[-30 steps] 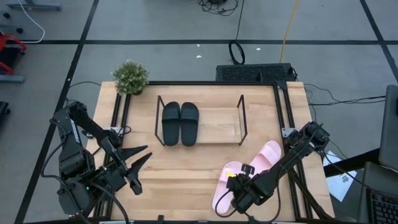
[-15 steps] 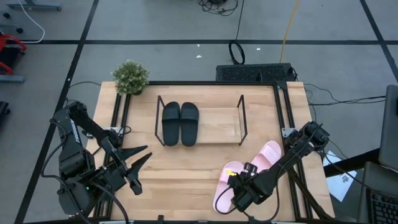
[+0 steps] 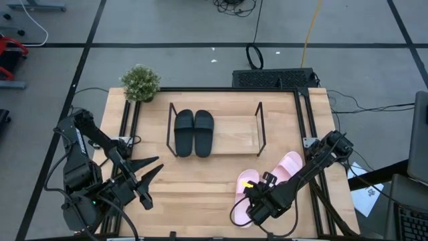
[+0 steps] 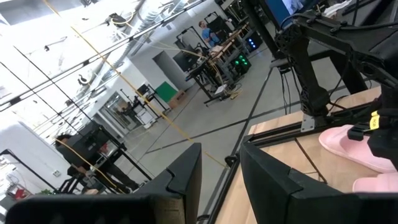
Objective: Pick and place slides into the shelf
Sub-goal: Put the left pink slipper on the shelf
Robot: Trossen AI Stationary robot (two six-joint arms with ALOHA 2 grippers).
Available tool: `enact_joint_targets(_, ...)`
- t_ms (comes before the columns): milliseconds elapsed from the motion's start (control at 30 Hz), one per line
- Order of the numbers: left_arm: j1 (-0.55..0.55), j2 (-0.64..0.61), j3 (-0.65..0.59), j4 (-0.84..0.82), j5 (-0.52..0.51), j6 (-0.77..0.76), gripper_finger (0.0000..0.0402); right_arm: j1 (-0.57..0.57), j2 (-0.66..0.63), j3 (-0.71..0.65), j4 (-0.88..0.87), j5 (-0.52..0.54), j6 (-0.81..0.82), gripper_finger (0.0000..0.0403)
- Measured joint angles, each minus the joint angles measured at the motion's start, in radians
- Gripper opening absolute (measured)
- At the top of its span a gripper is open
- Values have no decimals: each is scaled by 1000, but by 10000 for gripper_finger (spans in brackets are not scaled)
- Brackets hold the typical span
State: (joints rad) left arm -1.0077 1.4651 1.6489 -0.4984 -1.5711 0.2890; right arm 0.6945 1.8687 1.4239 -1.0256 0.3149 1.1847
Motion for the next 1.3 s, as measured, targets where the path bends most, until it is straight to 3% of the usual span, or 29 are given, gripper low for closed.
enact_joint_targets(267,0,0,0,-35,0,-3,118,-2,-1,-3,12,4,-21,57)
enact_joint_targets(700,0,0,0,-52,0,-6,118,-1,-5,-72,89,28,7,47)
enact_joint_targets(900,0,0,0,-52,0,-6,118,0,-5,-74,87,28,-4,8)
enact_joint_targets(1300,0,0,0,-52,0,-6,118,1,-14,-76,108,23,-19,2)
